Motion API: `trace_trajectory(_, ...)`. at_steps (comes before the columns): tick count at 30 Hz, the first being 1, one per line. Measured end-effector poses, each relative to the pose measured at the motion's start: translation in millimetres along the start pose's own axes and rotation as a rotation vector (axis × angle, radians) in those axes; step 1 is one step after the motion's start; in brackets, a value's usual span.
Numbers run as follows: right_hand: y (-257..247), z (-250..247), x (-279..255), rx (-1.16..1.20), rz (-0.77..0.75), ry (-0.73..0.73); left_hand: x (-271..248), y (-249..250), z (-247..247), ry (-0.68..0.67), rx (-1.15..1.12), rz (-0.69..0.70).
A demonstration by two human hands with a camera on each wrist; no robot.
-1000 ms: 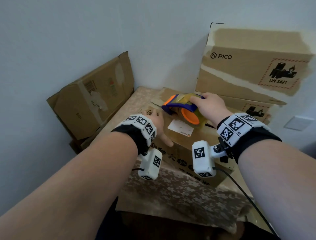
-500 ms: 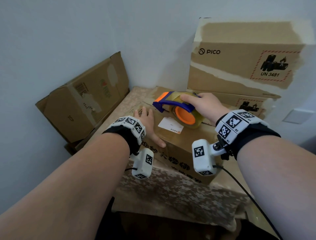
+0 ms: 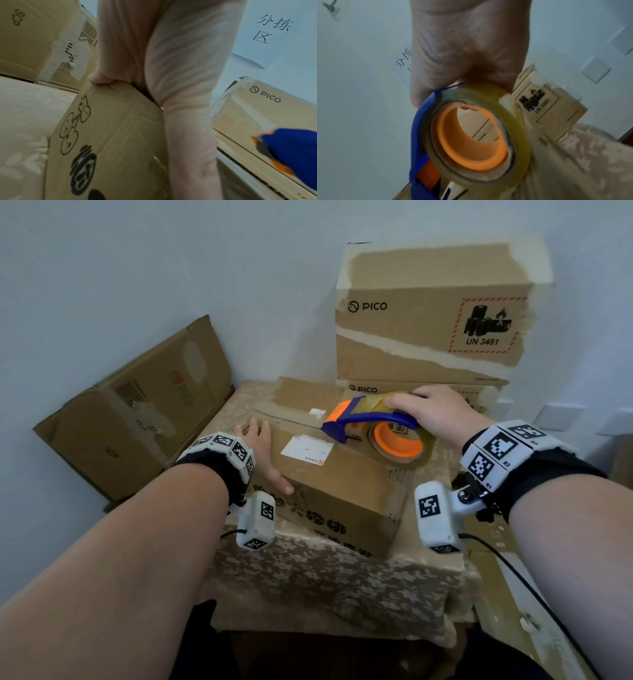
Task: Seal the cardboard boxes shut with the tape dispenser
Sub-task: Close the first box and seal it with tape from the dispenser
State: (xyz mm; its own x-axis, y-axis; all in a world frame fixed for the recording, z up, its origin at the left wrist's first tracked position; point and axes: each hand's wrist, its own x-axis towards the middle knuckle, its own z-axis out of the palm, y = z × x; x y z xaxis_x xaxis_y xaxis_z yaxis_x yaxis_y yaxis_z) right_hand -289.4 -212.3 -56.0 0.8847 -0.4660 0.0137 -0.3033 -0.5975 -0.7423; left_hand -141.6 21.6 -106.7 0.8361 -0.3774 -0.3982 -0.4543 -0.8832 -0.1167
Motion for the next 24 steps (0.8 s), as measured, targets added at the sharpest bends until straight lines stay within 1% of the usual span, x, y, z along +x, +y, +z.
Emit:
trace_trajectory(4, 9.5, -14.0, -4.5, -0.073, 0.004, 0.016, 1.2, 0.5, -0.3, 0.013, 0.027, 0.002)
trace_trajectory(10, 10.6, -10.1, -2.7, -0.183, -0.021, 0.024, -5.2, 9.2, -3.2, 0.012, 0.068, -0.017)
trace_trajectory(14, 9.9, -7.6, -3.9, -0.211, -0.013, 0.038, -16.3, 32.8, -12.9, 0.007, 0.109, -0.066)
trace_trajectory(17, 10.3, -6.1, -4.7, -0.197, -0.009, 0.052, -31.5, 53.5, -20.0, -0.034, 0.149, -0.109)
trace_trajectory(20, 12.5, -5.5, -4.9, -0.169, 0.008, 0.067, -38.0, 62.2, -19.3, -0.053, 0.168, -0.045)
trace_trajectory(22, 12.7, -5.8, -7.3, -0.138, 0.026, 0.072, -36.3, 64.5, -16.7, -0.066, 0.092, 0.032)
trace_trajectory(24, 13.5, -6.3, -10.8, -0.085, 0.038, 0.078, -36.7, 68.5, -15.1, -0.101, 0.04, 0.078)
